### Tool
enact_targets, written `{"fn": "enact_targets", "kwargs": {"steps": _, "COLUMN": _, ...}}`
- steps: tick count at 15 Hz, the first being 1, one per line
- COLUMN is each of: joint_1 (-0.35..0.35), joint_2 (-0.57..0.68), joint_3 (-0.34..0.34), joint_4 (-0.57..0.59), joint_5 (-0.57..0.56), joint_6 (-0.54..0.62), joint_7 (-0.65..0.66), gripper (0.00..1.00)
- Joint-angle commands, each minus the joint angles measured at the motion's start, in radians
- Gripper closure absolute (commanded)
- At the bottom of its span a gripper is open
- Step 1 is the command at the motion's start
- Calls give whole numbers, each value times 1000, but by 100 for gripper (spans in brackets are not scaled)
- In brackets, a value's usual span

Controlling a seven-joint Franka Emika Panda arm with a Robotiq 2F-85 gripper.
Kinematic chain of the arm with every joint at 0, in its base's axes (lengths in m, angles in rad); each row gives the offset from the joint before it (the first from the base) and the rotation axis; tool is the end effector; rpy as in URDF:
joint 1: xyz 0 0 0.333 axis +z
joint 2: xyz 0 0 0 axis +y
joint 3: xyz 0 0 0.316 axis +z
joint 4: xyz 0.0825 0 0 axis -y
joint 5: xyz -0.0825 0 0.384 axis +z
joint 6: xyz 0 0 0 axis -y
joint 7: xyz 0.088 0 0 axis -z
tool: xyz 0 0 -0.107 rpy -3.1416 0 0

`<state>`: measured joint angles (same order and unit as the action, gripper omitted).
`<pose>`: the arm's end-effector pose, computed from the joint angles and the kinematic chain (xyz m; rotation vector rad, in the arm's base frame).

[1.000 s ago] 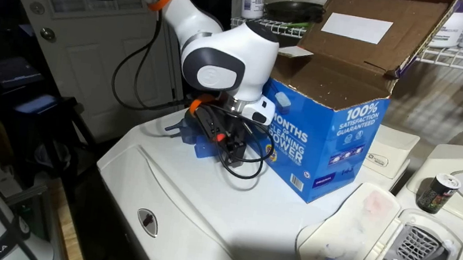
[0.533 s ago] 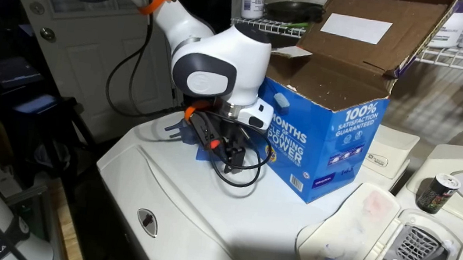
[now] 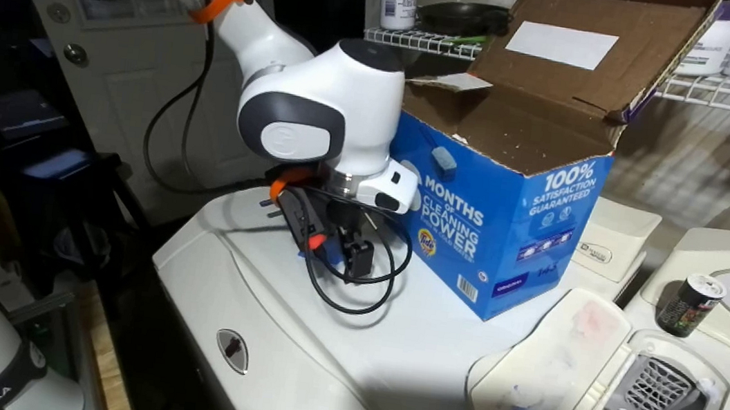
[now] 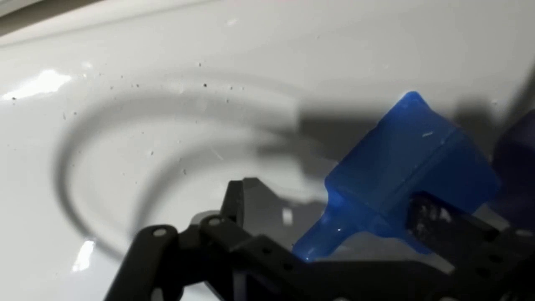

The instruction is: Turn the blue cup on the washing machine over

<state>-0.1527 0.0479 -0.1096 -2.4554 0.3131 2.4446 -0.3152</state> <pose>0.4580 -0.1229 0.2736 -2.9311 0.2849 0.0018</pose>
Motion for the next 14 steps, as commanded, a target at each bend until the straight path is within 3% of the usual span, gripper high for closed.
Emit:
{"fn": "enact_targets", "kwargs": {"steps": 1, "joint_1": -4, "joint_2": -81, "joint_3": -9, "joint_4": -65, "joint_5": 41, "joint_6": 16, "joint_7": -53, "gripper": 0}}
{"fn": "enact_targets", "kwargs": {"steps": 5, "joint_1": 8, "joint_2": -161, "joint_3": -24, "joint_4": -60, "joint_5": 112, "joint_6": -28, "joint_7": -78, "gripper": 0}}
{"fn": "enact_targets", "kwargs": {"steps": 9, "joint_1": 16, "joint_2": -197, "joint_3": -53, "joint_4": -14, "joint_5": 191, "joint_6": -158, "joint_7": -69, "gripper": 0}}
{"fn": "enact_targets", "kwargs": {"steps": 10, "joint_1": 19, "joint_2": -168, "joint_3": -42, "joint_4": -23, "joint_5": 142, "joint_6": -91, "joint_7": -48, "gripper": 0}}
{"fn": "enact_targets", "kwargs": {"steps": 14, "joint_1": 19, "joint_2": -172, "joint_3": -49, "joint_4": -23, "joint_5": 144, "joint_6": -100, "joint_7": -49, "gripper": 0}}
